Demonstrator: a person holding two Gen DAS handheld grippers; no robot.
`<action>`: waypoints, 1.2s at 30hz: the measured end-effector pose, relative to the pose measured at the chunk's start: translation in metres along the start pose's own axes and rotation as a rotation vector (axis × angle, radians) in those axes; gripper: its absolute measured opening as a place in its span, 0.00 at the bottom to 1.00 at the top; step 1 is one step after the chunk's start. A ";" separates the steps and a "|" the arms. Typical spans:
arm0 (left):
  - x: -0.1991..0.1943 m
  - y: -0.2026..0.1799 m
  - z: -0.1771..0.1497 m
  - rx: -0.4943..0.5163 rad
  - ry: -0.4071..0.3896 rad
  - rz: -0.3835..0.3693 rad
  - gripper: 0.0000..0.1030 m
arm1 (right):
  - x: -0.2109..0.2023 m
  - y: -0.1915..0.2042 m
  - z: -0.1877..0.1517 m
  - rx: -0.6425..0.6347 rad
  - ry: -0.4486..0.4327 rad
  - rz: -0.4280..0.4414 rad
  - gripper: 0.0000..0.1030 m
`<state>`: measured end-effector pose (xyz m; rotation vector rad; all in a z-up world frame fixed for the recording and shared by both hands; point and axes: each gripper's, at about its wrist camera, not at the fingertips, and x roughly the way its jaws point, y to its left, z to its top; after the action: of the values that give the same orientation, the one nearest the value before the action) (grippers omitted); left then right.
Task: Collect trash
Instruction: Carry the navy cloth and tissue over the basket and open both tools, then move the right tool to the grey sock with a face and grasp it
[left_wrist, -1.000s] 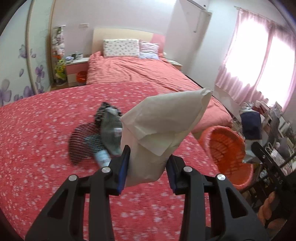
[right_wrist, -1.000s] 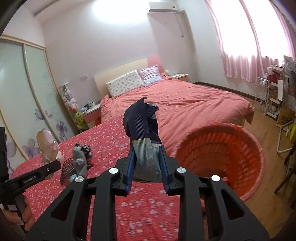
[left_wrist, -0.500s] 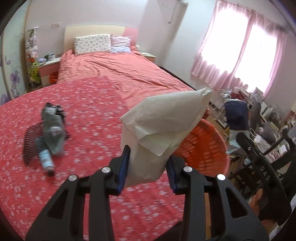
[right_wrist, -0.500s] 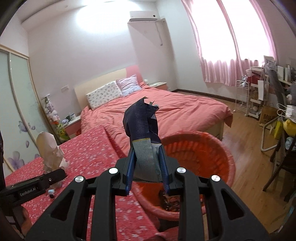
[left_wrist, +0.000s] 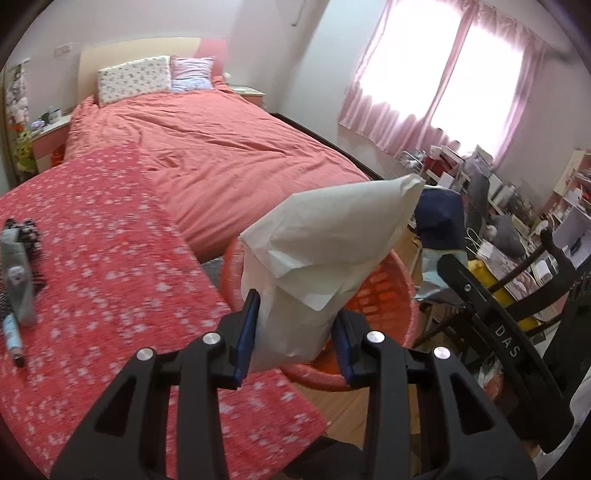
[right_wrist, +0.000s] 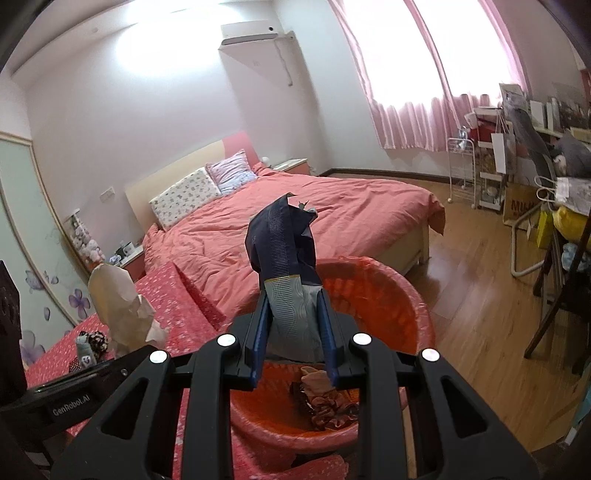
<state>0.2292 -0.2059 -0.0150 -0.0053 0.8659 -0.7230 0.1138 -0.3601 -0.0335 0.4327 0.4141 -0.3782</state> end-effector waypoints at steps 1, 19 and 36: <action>0.005 -0.003 0.001 0.005 0.004 -0.006 0.36 | 0.001 -0.002 0.001 0.006 0.001 -0.001 0.25; 0.072 -0.004 0.001 0.025 0.101 0.017 0.60 | 0.033 -0.024 0.001 0.083 0.076 0.009 0.44; 0.020 0.061 -0.021 0.001 0.040 0.213 0.68 | 0.026 0.000 -0.011 -0.010 0.128 -0.035 0.50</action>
<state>0.2583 -0.1656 -0.0602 0.1013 0.8886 -0.5258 0.1328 -0.3621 -0.0548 0.4418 0.5482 -0.3829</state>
